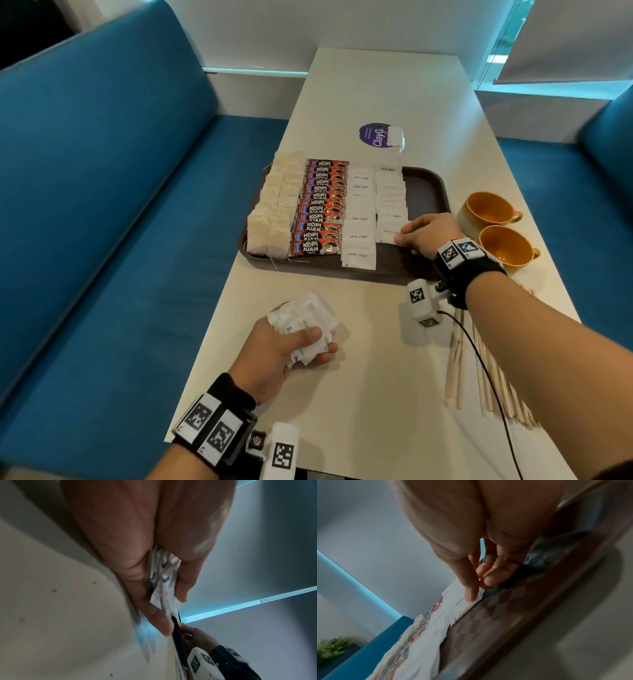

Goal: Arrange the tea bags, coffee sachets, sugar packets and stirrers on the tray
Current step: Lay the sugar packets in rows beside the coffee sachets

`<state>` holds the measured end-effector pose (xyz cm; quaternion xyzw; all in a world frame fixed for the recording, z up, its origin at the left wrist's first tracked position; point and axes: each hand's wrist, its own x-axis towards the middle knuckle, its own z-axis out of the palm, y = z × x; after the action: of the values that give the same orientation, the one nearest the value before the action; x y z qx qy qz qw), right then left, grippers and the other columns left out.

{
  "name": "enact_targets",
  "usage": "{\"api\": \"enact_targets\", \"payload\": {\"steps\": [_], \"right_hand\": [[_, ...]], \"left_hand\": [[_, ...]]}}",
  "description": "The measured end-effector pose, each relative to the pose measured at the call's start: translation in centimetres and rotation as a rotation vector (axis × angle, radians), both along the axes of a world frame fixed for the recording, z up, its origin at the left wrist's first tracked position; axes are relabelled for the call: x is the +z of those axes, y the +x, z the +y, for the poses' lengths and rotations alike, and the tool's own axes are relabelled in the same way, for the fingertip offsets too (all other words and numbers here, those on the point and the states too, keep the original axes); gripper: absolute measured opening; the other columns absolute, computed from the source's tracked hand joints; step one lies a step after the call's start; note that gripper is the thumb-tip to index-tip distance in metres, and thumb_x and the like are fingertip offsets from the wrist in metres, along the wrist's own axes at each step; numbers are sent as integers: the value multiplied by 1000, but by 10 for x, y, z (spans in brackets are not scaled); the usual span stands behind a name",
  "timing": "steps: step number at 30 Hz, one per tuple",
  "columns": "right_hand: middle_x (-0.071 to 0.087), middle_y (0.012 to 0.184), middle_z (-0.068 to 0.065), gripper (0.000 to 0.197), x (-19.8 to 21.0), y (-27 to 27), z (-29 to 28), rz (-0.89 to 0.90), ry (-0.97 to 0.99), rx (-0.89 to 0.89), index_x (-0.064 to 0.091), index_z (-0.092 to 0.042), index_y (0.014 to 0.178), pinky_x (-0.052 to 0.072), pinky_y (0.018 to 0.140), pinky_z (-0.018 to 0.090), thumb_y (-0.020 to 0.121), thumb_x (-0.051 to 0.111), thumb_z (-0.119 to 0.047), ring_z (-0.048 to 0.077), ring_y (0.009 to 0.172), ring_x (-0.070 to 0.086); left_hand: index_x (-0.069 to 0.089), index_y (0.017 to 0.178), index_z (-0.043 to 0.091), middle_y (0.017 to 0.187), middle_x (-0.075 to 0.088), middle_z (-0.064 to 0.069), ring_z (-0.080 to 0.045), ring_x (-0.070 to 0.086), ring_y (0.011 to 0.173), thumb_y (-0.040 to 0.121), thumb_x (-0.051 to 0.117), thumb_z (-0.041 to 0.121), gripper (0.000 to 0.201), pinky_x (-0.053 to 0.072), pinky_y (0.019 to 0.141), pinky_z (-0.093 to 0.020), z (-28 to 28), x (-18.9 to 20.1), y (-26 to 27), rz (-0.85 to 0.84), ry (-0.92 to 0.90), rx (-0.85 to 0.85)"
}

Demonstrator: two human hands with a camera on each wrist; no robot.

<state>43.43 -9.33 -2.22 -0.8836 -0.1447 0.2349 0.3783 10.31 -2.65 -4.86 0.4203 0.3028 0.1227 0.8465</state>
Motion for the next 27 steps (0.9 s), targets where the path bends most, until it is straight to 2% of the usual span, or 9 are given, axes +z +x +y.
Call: {"api": "enact_targets", "payload": {"steps": [3,7,9,12,15,18,20,22,27], "right_hand": [[73,88,5,26,-2,3,4,-14,0,-44,68,-15,88,64,80,40,75,90,-20,26,83,73],[74,86,7,15,-6,3,4,-22,-13,-95,71,-15,100,63,84,41,88,79,-21,25,84,74],[73,85,5,3,-7,2,5,-61,-44,-82,74,-17,92,63,84,42,91,74,-20,25,84,73],[74,88,4,17,-9,2,7,-87,-76,-45,69,-23,75,62,85,43,92,70,-18,27,89,72],[74,92,6,6,-7,1,7,-58,-70,-37,76,-16,93,62,86,43,92,70,-17,27,90,72],[71,88,7,30,-1,-2,4,2,-48,-62,68,-13,123,62,85,42,93,71,-16,24,85,72],[68,88,6,42,8,-9,-3,37,25,-81,59,-12,134,63,84,40,94,71,-14,20,80,69],[68,90,6,40,21,-24,-13,33,109,-61,60,-12,132,63,82,38,94,71,-14,19,77,68],[71,94,4,13,50,-94,-45,74,264,103,71,-16,105,60,66,28,92,72,-15,14,69,66]], "left_hand": [[54,126,-6,107,67,-38,-48,70,90,82,79,5,51,61,64,-44,1,3,0,19,1,-33],[56,127,-2,112,69,-33,-49,72,98,83,79,4,50,62,61,-39,2,3,0,28,18,-37],[55,127,-3,112,69,-33,-49,72,97,84,74,3,47,62,60,-39,1,1,0,24,20,-31],[54,127,-3,112,70,-32,-50,71,98,85,73,2,47,62,60,-39,1,0,-1,23,28,-23],[54,128,-3,113,69,-32,-50,71,100,85,73,3,48,62,61,-39,1,-2,-1,14,37,-23],[55,129,-4,111,69,-33,-50,71,100,84,78,4,51,62,61,-39,1,-3,-2,-1,34,-21],[55,129,-5,109,69,-33,-51,70,100,81,80,6,56,61,62,-39,0,-4,-2,-9,25,-11],[54,130,-7,109,67,-36,-51,69,99,79,80,6,59,59,67,-42,0,-4,-3,-16,20,-7],[54,129,-4,108,68,-37,-44,69,88,77,84,10,61,53,72,-44,-5,3,-10,-1,62,-24]]}}
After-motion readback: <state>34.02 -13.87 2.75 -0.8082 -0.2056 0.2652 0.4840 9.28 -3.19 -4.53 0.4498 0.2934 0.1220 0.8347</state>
